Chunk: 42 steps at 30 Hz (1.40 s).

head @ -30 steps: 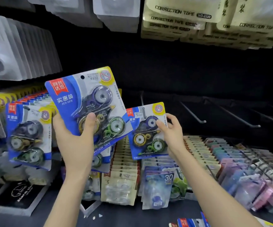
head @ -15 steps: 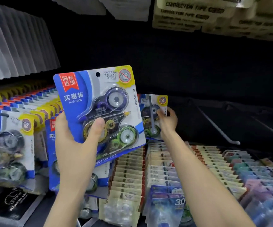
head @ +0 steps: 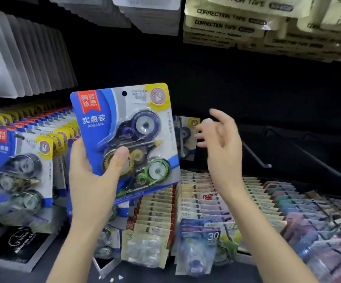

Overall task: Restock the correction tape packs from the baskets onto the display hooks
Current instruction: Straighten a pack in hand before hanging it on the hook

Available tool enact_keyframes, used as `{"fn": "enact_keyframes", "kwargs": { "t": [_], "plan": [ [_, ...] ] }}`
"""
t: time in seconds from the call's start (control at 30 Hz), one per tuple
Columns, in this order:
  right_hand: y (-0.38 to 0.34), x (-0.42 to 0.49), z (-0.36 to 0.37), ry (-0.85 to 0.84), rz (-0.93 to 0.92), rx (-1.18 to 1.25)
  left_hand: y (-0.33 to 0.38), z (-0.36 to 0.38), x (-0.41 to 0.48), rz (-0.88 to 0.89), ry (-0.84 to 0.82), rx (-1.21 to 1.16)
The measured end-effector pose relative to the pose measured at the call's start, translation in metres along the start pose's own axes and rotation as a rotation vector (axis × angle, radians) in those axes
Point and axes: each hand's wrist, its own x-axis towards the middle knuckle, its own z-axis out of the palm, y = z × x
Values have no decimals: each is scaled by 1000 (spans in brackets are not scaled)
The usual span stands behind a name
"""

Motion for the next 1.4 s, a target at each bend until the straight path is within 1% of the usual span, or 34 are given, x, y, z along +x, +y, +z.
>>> {"fn": "enact_keyframes", "kwargs": {
  "t": [0.07,0.13,0.2,0.3,0.37,0.47,0.63,0.77,1.0,1.1,1.27,1.4],
  "plan": [
    [-25,-22,-1,-199,41,83,9,0,-13,-19,-64,-9],
    [-35,-40,-1,-287,92,132,17,4,-31,-28,-122,0],
    [-34,-55,-6,-256,123,173,19,5,-46,-51,-184,2],
    [-19,-71,-21,-148,211,283,12,-5,-48,-35,-292,67],
    [-4,-79,-35,-106,235,266,1,-18,-39,19,-252,136],
    [15,-84,-50,-121,188,144,-11,-29,-20,154,-159,334],
    [25,-80,-46,-103,126,48,-32,-25,-3,352,-148,656],
    [28,-72,-42,-60,93,-9,-44,-23,-2,398,-141,812],
    [35,-66,-31,-37,94,-54,-54,-26,4,382,-140,906],
    [38,-70,-28,-8,79,-100,-57,-27,6,369,-144,905],
    [39,-72,-26,38,78,-94,-61,-27,9,397,-126,909],
    [42,-71,-19,37,93,-192,-61,-26,8,402,-117,904]
  ]
}}
